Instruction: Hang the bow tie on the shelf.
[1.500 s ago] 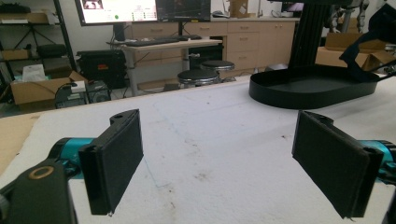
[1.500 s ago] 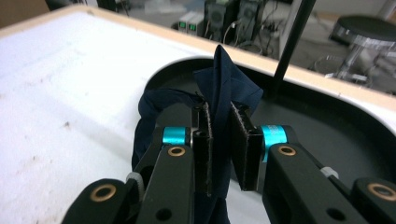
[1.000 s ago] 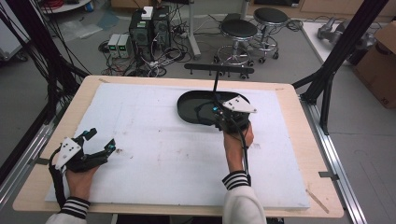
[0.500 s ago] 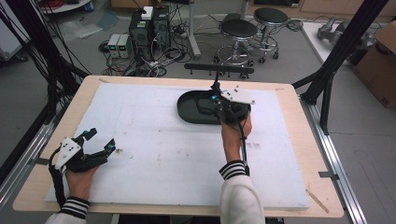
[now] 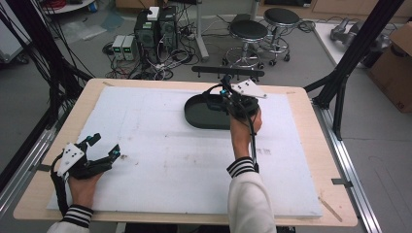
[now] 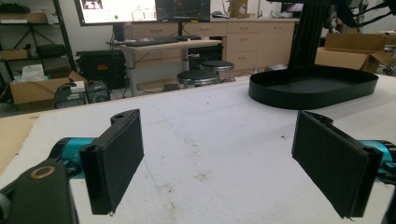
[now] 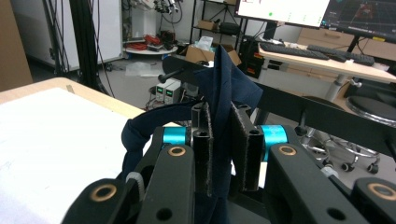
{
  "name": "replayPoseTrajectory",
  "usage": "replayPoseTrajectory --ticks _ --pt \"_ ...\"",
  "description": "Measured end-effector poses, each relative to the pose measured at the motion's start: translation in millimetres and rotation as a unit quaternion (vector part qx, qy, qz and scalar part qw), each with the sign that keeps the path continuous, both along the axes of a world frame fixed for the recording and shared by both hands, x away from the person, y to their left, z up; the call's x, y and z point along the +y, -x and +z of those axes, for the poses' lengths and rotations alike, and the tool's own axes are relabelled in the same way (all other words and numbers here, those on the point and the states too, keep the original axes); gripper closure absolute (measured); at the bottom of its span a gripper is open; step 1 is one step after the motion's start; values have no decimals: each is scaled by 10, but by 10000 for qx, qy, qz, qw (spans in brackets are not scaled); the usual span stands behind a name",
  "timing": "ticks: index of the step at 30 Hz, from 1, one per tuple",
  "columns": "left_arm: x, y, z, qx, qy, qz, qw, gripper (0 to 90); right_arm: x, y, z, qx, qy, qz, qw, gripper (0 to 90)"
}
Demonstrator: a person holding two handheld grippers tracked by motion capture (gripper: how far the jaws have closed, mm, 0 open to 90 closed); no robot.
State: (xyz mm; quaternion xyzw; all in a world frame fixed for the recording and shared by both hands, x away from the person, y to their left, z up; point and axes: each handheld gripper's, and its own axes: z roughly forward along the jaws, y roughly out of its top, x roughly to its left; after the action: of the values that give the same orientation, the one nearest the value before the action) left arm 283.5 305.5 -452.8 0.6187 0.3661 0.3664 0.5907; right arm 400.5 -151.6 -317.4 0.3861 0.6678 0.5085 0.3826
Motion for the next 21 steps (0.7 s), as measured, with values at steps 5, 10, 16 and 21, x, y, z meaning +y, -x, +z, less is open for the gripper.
replayPoseTrajectory --ticks 5,10,16,21 --pt "4 -1 1 4 -9 1 10000 169 4 -88 37 -2 -54 -14 10000 798" --pt "4 -1 0 3 -9 1 10000 169 8 -161 24 -10 -51 -60 10000 799" --pt "5 -2 0 7 8 7 10000 169 4 -270 155 -88 -144 -78 9998 798" --pt "5 -1 0 6 13 6 10000 169 28 -337 246 -157 -130 -79 9998 798"
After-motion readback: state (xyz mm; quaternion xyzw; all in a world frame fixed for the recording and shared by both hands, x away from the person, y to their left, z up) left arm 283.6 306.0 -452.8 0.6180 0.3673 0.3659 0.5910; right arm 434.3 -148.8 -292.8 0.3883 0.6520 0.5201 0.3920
